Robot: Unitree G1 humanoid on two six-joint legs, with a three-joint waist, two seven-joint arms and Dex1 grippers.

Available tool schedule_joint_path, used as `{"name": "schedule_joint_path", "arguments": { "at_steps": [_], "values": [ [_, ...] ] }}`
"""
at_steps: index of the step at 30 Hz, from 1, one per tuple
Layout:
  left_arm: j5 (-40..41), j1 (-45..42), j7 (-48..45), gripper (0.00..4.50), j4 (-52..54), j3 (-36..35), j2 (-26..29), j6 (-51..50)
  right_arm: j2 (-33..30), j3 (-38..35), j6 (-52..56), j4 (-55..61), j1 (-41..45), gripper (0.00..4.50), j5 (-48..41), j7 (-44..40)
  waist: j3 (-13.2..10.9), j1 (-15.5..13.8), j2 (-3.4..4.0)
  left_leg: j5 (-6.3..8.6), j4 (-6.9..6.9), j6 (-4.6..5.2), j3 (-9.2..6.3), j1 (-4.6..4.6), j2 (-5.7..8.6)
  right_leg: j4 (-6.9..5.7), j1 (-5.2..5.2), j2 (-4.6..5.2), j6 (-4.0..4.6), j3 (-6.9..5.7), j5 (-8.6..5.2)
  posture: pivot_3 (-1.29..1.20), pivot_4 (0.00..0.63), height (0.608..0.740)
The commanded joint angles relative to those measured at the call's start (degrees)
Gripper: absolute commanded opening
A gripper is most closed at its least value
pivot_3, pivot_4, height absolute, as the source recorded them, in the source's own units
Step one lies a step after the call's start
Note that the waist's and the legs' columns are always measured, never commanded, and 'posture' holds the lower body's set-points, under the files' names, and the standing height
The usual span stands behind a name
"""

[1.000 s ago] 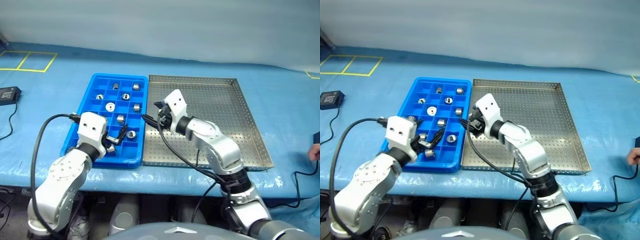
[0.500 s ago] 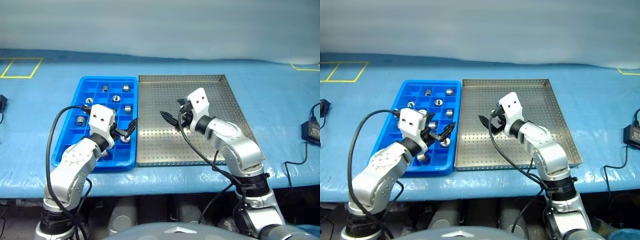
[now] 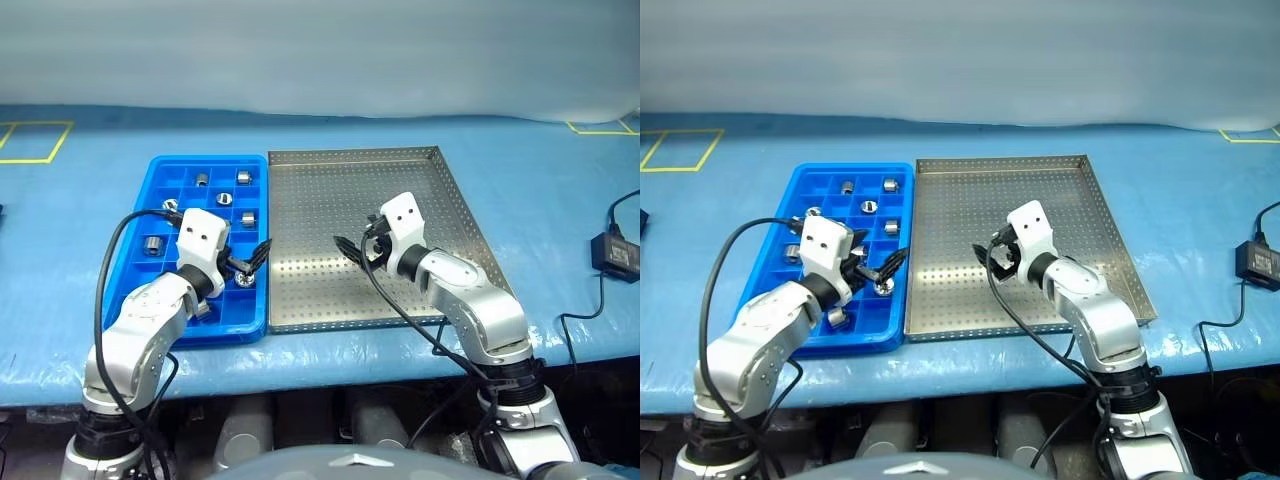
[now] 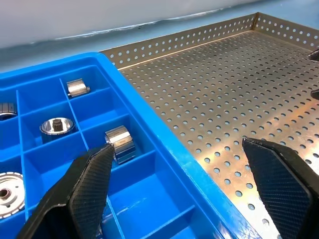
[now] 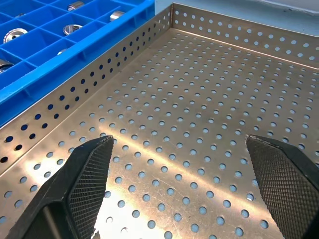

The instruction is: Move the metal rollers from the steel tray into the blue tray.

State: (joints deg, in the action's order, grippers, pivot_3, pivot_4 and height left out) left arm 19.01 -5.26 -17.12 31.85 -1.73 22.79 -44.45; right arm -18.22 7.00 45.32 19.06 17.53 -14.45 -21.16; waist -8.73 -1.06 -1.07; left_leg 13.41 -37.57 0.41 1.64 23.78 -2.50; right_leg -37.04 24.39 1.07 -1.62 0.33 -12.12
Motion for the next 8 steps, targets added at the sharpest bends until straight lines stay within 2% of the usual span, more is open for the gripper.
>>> {"name": "schedule_joint_path", "arguments": {
  "at_steps": [1, 8],
  "values": [
    [-0.2, -1.0, -0.4, 4.50, 1.2, -0.2, 0.2, 1.2, 0.0, -0.9, -1.7, 3.0, -0.2, 4.48, 0.1, 0.3, 0.0, 0.1, 0.00, 0.01, 0.00, 0.02, 0.03, 0.00, 0.00, 0.00, 0.01, 0.00, 0.00, 0.04, 0.01, 0.03, 0.150, 0.740],
    [-0.7, -2.6, -1.2, 4.50, 0.6, 0.2, 1.1, 1.0, 1.4, 0.3, -2.5, 2.8, -0.4, 4.48, 1.1, 1.4, 0.0, 0.3, 0.00, 0.03, -0.08, 0.06, 0.13, -0.01, 0.00, -0.01, 0.03, -0.02, -0.08, 0.15, 0.06, 0.02, 0.150, 0.740]
  ]
}}
